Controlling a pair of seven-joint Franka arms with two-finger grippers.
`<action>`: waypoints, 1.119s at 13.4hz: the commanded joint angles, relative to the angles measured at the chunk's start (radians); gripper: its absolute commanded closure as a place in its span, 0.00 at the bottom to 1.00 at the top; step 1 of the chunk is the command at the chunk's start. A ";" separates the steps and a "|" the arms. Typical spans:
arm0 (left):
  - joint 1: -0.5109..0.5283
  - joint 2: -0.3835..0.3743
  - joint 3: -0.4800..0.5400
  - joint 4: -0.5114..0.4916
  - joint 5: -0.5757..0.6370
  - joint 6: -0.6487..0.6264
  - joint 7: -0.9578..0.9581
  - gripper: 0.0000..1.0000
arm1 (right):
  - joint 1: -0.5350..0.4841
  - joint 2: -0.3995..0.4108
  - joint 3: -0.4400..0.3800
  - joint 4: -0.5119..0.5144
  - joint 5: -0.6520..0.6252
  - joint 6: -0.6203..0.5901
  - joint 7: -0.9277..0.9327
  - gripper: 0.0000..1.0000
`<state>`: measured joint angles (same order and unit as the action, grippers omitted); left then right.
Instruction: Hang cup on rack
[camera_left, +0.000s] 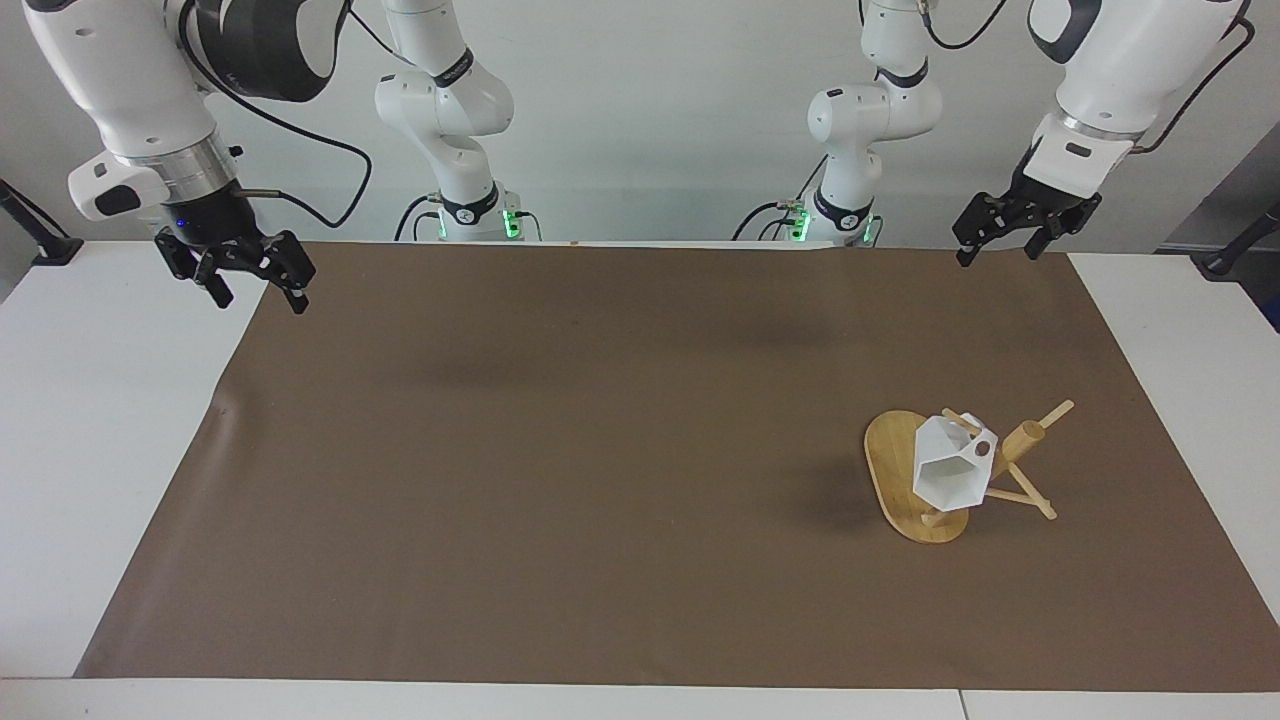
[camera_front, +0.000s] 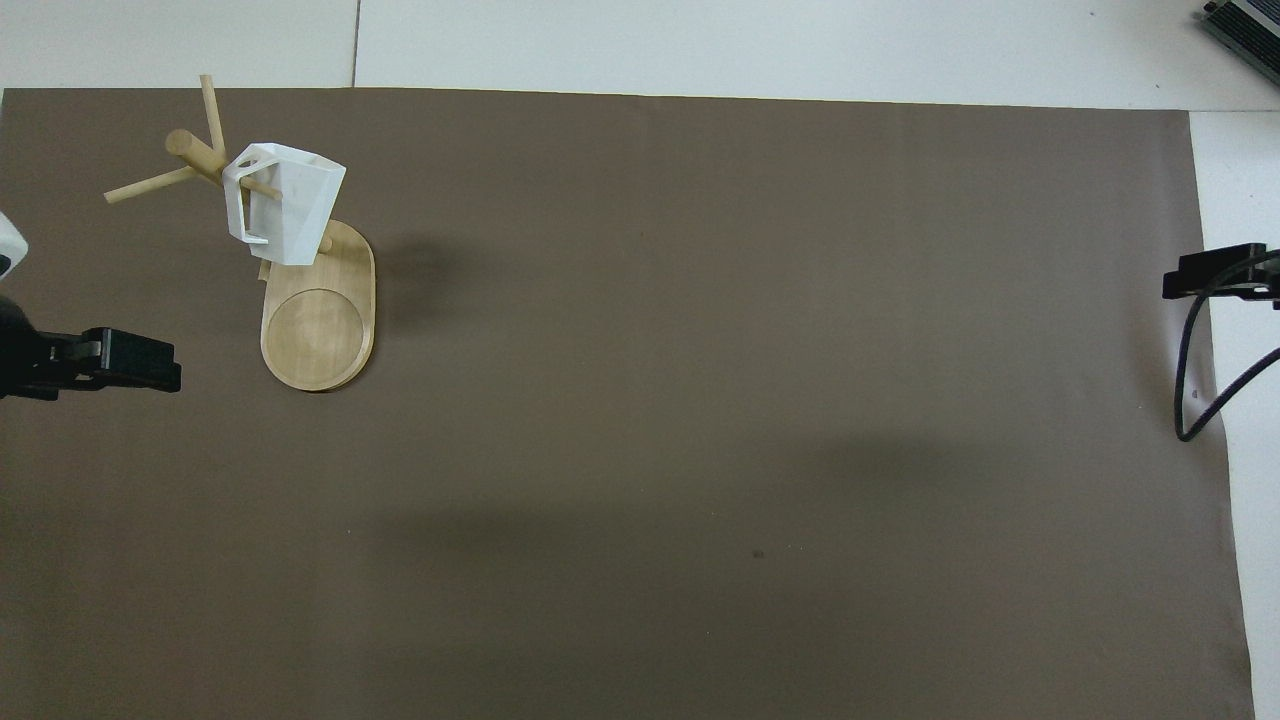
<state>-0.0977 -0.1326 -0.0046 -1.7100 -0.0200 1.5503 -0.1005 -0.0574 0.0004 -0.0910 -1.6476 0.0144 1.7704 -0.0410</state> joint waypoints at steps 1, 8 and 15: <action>-0.022 0.086 0.020 0.081 0.025 -0.044 0.033 0.00 | -0.006 -0.017 0.005 -0.017 -0.001 -0.011 -0.010 0.00; -0.037 0.110 0.018 0.127 0.022 -0.004 0.044 0.00 | -0.006 -0.017 0.005 -0.017 -0.001 -0.011 -0.010 0.00; -0.033 0.067 0.014 0.043 0.022 0.037 0.050 0.00 | -0.004 -0.017 0.005 -0.017 -0.001 -0.011 -0.010 0.00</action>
<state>-0.1150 -0.0293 0.0010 -1.6294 -0.0198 1.5807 -0.0620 -0.0574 0.0004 -0.0910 -1.6478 0.0144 1.7704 -0.0410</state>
